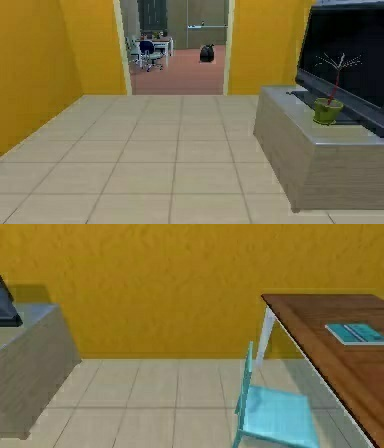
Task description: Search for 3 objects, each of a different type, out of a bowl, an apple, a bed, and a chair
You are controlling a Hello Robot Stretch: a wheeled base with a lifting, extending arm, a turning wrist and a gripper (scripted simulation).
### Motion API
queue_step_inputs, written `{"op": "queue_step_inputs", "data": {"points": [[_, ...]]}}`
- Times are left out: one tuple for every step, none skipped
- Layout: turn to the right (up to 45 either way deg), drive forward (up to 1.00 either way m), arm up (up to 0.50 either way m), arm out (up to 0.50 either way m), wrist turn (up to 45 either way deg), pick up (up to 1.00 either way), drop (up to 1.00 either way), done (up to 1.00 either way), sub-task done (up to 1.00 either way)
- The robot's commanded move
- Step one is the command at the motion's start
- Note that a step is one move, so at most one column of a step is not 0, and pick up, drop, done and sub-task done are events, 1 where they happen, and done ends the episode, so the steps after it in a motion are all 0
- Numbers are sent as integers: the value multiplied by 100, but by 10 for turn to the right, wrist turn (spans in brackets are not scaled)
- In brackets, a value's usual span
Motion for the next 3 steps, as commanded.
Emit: {"op": "queue_step_inputs", "data": {"points": [[450,0,0,0,0,0,0,0,0],[450,0,0,0,0,0,0,0,0],[0,15,0,0,0,0,0,0,0]]}}
